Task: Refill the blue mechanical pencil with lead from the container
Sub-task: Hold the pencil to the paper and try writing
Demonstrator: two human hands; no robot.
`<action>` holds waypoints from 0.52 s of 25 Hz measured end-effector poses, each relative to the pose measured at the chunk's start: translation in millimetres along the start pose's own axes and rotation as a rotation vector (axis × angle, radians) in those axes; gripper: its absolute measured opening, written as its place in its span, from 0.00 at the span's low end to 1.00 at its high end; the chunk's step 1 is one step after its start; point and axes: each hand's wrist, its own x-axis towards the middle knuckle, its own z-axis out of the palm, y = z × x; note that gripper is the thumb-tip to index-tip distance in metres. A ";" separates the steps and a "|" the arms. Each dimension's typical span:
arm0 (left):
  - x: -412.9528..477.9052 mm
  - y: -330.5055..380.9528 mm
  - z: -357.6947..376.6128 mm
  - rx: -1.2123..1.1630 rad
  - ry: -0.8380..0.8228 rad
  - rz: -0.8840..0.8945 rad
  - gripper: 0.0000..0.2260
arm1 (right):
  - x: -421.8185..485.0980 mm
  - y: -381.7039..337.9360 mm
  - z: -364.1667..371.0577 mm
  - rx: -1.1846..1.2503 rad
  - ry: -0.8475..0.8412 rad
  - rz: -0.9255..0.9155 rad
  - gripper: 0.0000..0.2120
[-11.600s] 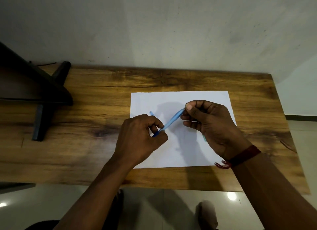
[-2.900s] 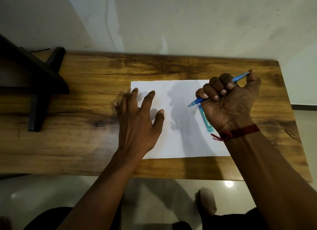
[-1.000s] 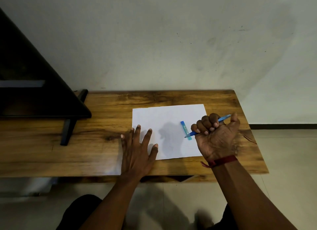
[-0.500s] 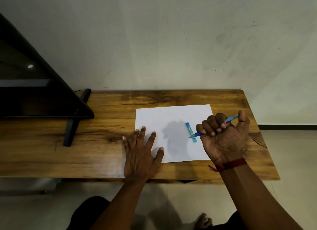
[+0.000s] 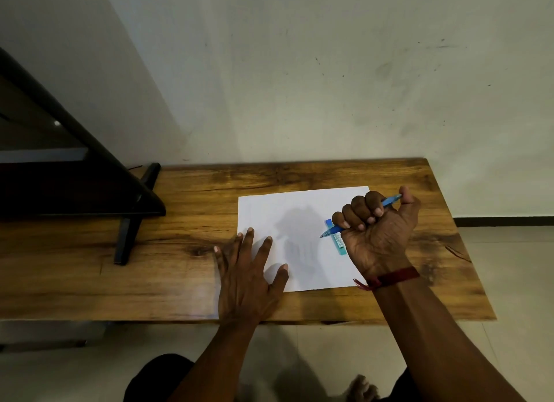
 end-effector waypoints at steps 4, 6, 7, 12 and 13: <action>0.6 1.2 -1.2 0.008 -0.010 -0.006 0.29 | -0.8 4.7 -0.2 0.027 -0.003 -0.002 0.27; 1.0 1.1 -0.4 0.015 -0.006 -0.009 0.29 | 0.2 4.9 1.1 0.021 -0.017 0.009 0.28; 1.0 0.9 -0.3 0.019 -0.003 -0.006 0.29 | 0.9 4.7 1.8 0.013 -0.025 0.006 0.27; -0.5 0.7 0.1 0.030 0.011 0.005 0.29 | 5.2 8.3 -0.3 -0.016 0.010 -0.001 0.25; -0.9 0.8 -0.1 0.032 0.013 0.006 0.29 | 5.9 10.4 -1.4 -0.009 0.010 -0.011 0.25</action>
